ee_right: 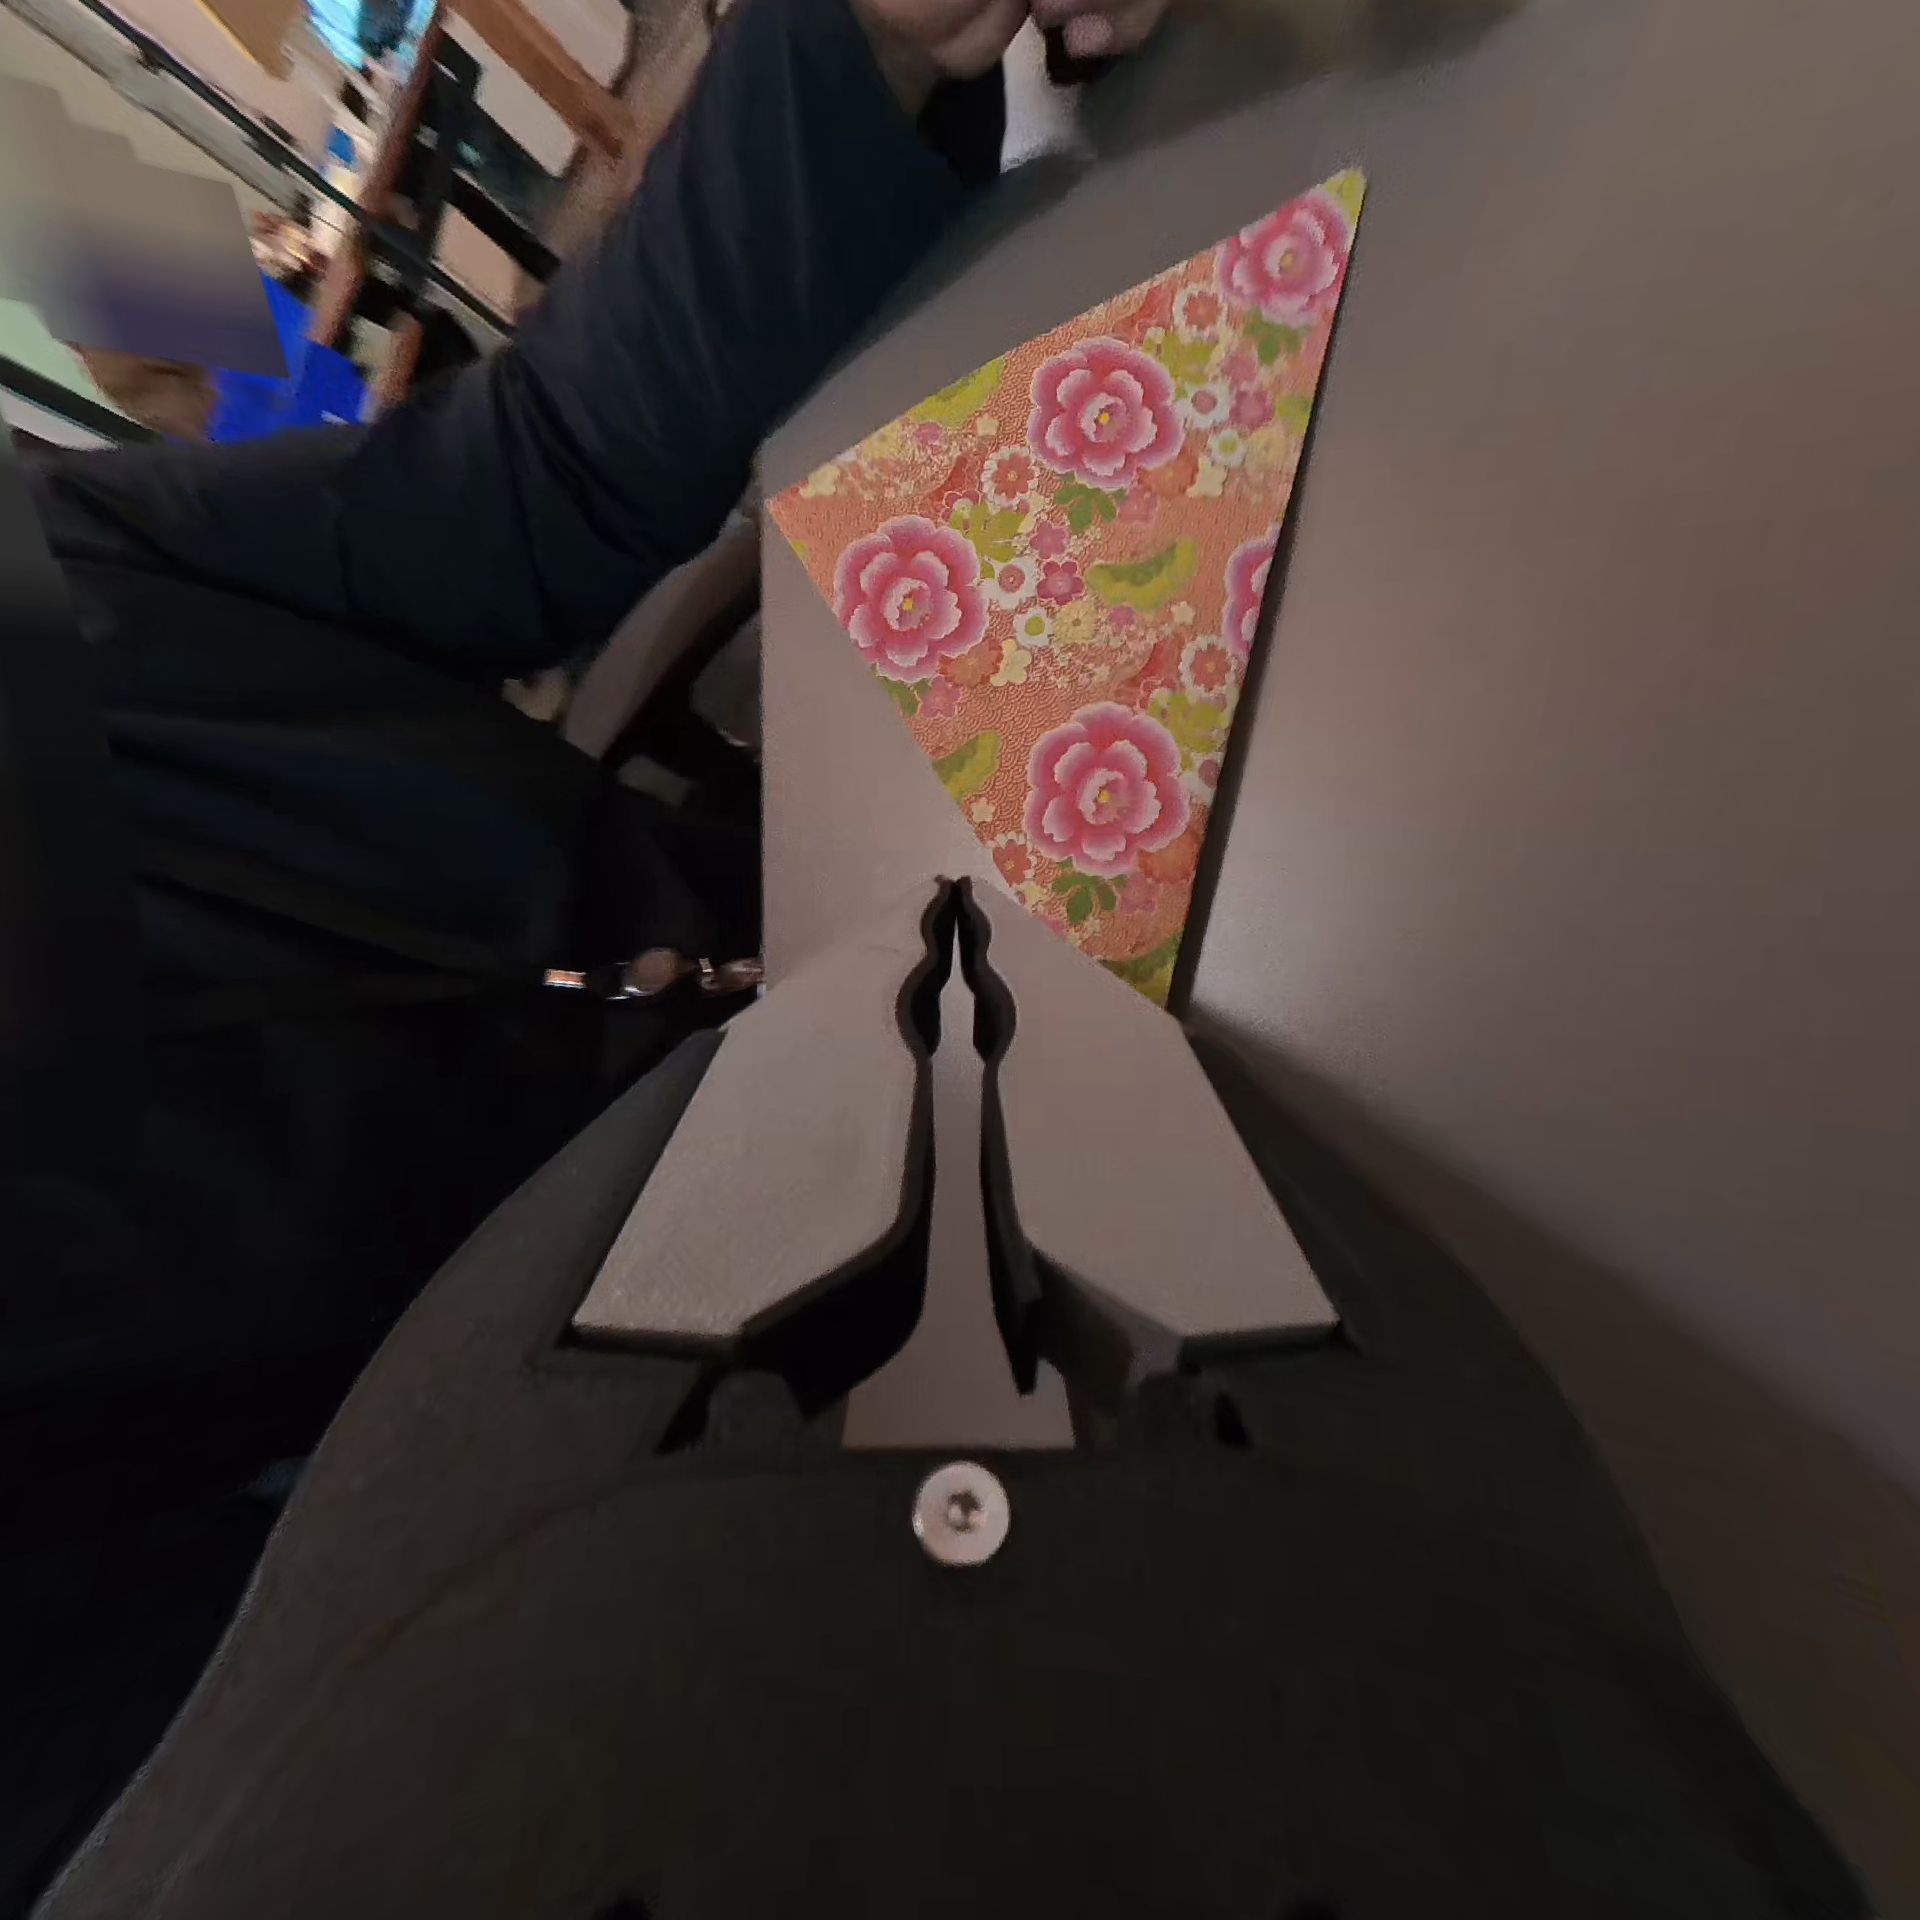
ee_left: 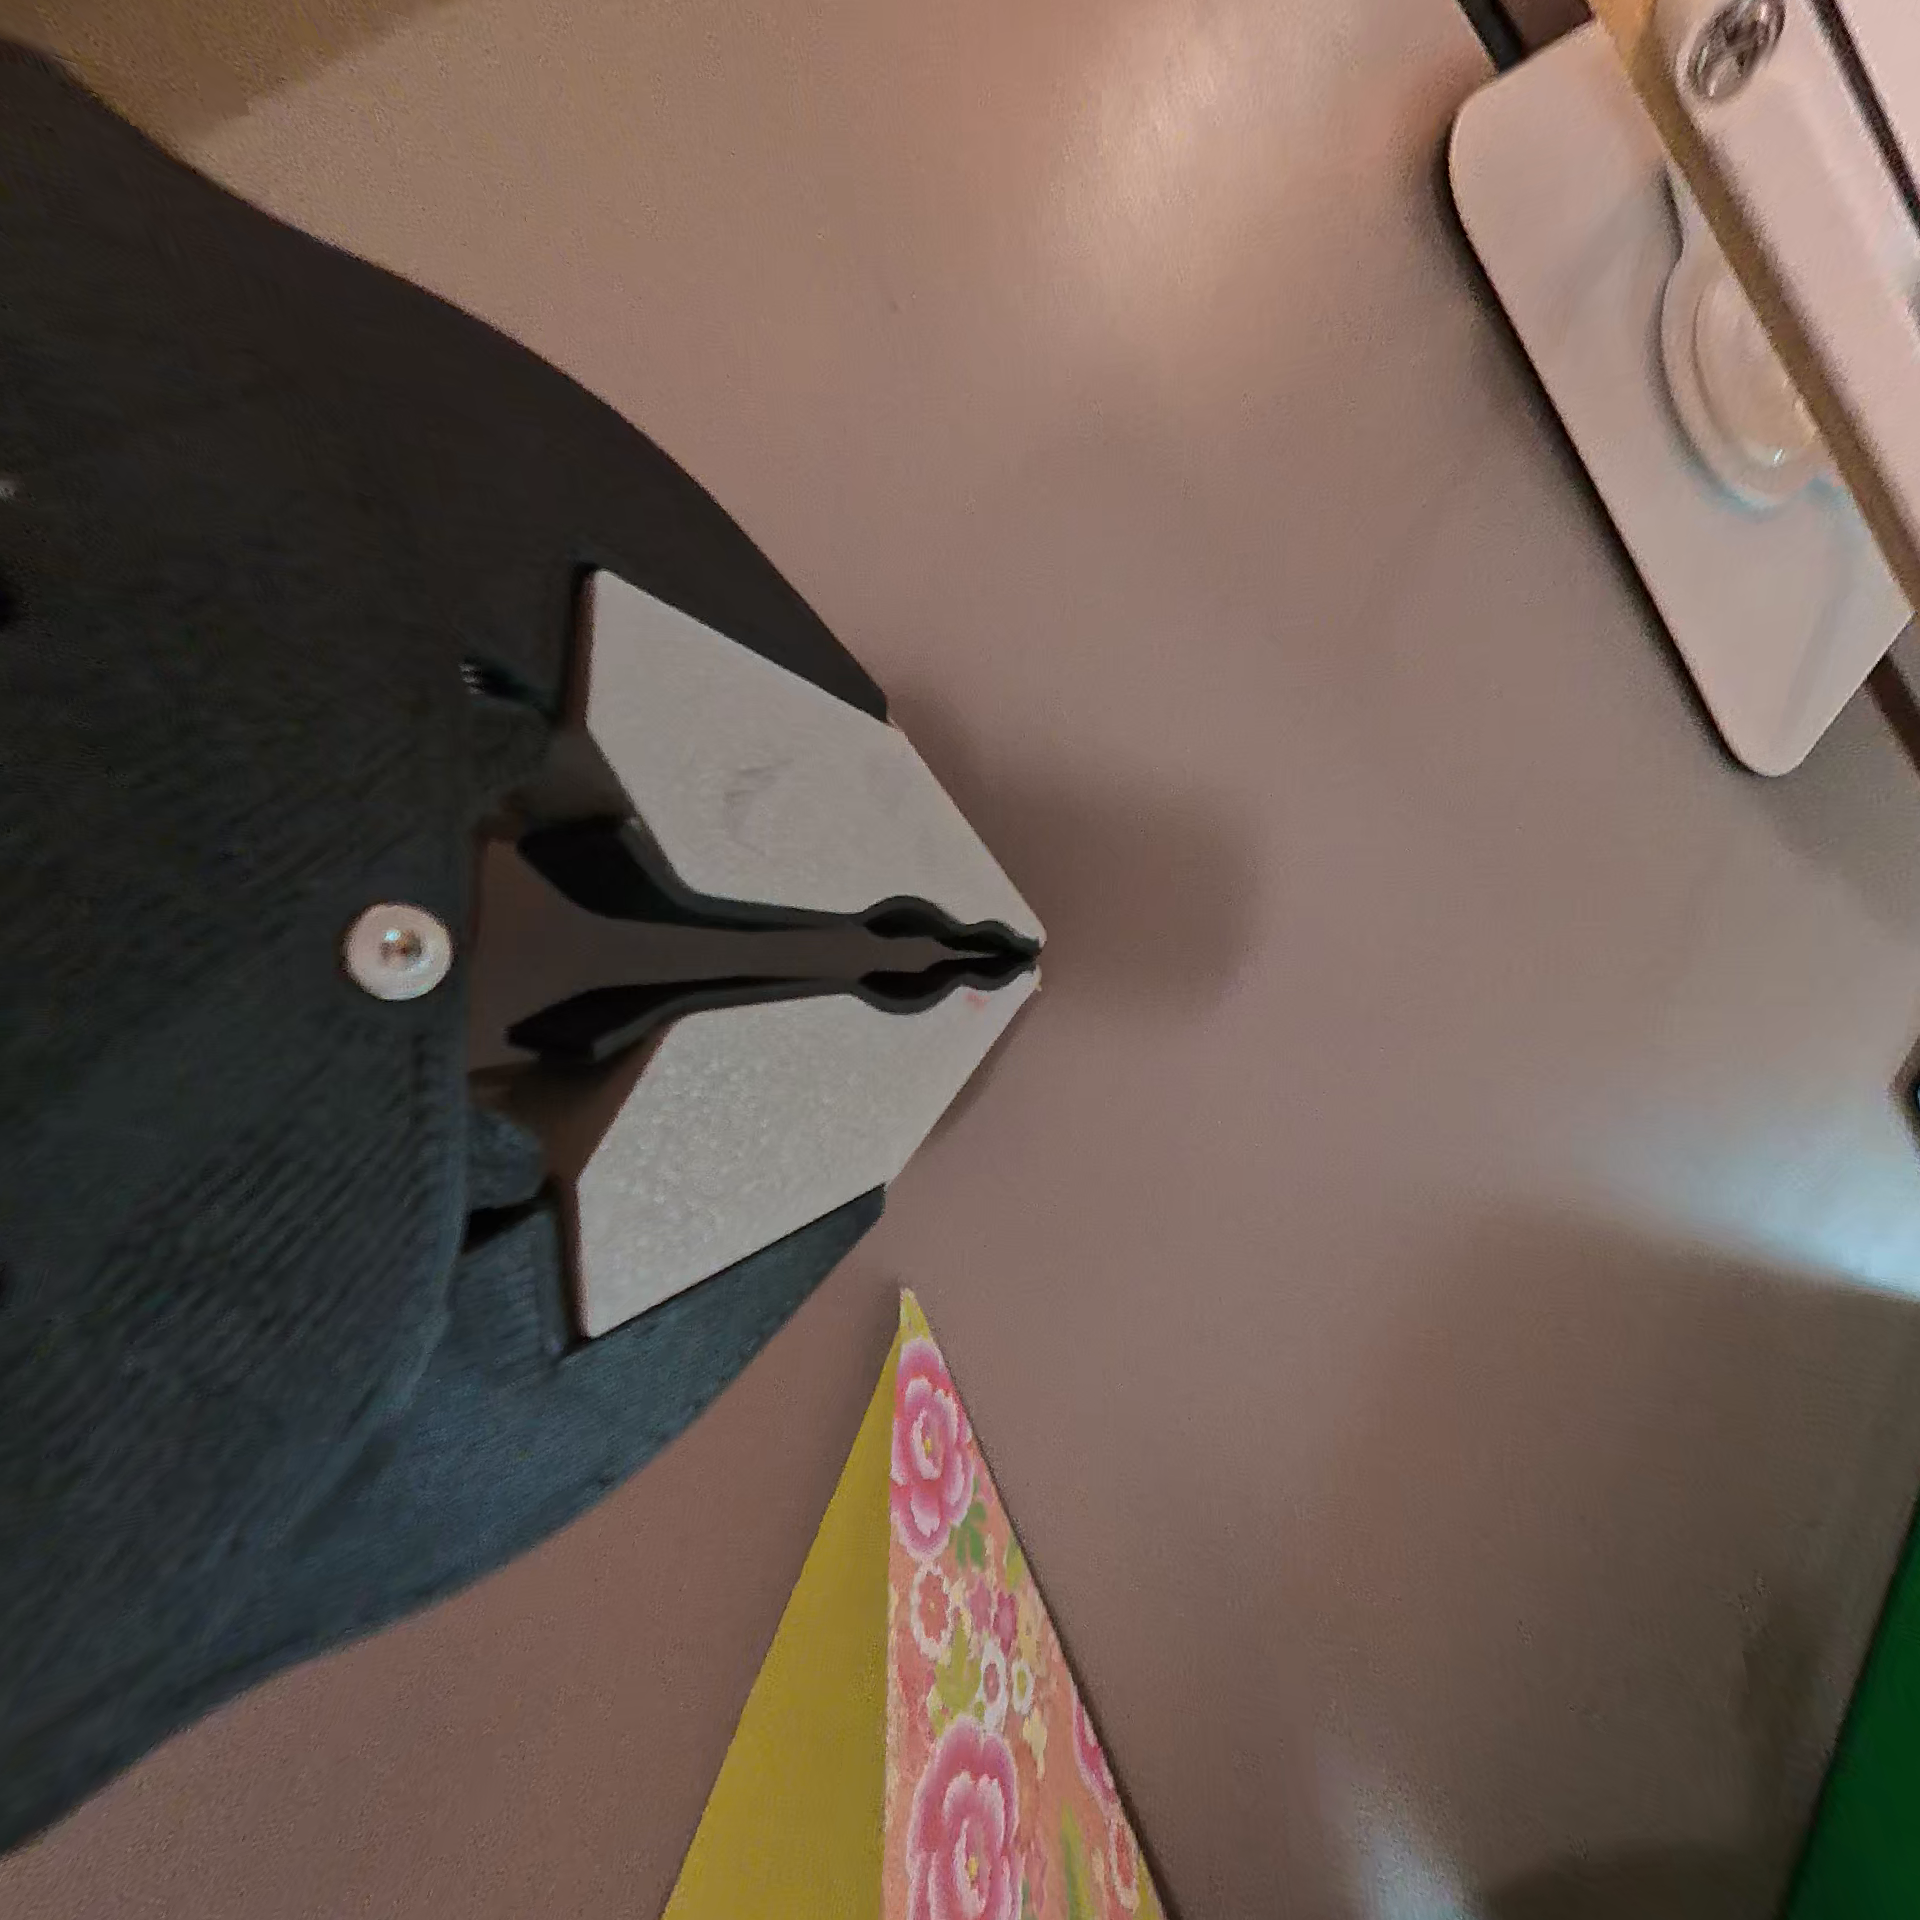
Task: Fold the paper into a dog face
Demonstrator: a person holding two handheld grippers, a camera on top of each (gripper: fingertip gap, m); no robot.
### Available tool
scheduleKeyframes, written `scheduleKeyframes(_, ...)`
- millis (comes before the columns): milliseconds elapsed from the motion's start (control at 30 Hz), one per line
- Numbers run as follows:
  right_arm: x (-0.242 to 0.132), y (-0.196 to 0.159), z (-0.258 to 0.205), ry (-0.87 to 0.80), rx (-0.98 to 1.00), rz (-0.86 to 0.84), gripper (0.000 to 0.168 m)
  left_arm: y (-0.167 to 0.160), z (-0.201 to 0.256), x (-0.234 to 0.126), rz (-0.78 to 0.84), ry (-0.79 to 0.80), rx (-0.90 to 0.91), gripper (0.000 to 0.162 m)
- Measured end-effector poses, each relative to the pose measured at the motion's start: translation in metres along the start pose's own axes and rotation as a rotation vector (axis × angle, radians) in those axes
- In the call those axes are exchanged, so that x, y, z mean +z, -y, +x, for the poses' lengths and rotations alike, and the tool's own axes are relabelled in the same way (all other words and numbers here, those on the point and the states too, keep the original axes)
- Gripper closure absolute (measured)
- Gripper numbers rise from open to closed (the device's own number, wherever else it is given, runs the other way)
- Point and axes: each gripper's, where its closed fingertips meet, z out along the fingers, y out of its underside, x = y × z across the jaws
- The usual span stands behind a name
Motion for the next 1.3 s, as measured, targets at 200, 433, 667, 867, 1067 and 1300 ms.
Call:
scheduleKeyframes(200,-0.009,0.035,0.023,-0.227,-0.131,0.173,0.168,0.003,-0.013,-0.004,0.034,0.066,-0.04,0.162)
scheduleKeyframes(433,-0.038,0.076,0.072,-0.605,-0.256,0.478,0.142,0.001,-0.023,-0.005,0.021,0.153,-0.038,0.162)
scheduleKeyframes(667,-0.057,0.075,0.073,-0.712,-0.293,0.541,0.125,-0.022,-0.041,-0.009,-0.081,0.193,-0.131,0.162)
scheduleKeyframes(867,-0.061,0.072,0.073,-0.732,-0.28,0.558,0.124,-0.028,-0.046,-0.011,-0.101,0.196,-0.171,0.162)
scheduleKeyframes(1067,-0.063,0.07,0.075,-0.759,-0.279,0.548,0.125,-0.031,-0.047,-0.011,-0.119,0.233,-0.145,0.158)
scheduleKeyframes(1300,-0.068,0.07,0.076,-0.752,-0.249,0.58,0.125,-0.031,-0.048,-0.013,-0.089,0.168,-0.257,0.132)
